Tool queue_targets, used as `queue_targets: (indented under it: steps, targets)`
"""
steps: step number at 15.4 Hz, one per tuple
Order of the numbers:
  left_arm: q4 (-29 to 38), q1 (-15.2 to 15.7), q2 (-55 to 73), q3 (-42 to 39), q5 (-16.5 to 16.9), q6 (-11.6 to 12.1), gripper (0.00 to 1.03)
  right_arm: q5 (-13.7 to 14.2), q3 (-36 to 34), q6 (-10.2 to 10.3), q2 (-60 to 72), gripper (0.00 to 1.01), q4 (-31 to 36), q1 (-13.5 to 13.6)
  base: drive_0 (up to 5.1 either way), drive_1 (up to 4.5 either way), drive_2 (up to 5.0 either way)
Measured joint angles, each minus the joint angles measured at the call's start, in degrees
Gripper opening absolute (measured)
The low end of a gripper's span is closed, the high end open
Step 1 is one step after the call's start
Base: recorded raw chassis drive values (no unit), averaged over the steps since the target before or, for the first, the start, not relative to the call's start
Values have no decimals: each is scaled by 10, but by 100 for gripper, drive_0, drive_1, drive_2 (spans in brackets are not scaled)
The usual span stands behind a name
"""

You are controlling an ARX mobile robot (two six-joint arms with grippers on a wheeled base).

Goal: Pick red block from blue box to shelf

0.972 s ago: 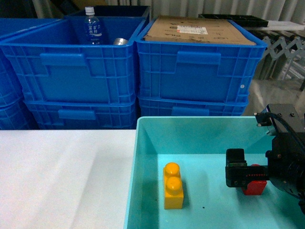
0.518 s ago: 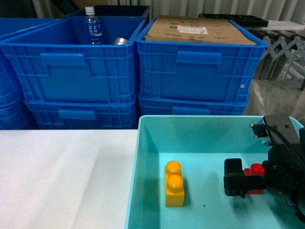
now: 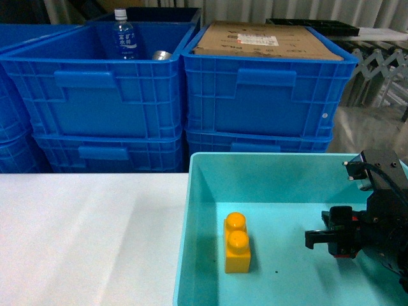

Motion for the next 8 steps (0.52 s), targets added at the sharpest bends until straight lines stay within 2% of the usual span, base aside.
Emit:
queue_targets:
  steps: [3,5,7,8]
  targets:
    - [0,0,0,0,0,0,98,-11,-20,0,-32,28,-18,0,0,0,0]
    - [0,0,0,0,0,0,98,-30,-31,-5,-113,28,-61,0,0,0,0]
    - [0,0,0,0,0,0,98,-90,-31,-11,-266,28,-120,-14,0,0,0]
    - [0,0,0,0,0,0,98,-113,-30,-10,-329,28,-141,-33,0,0,0]
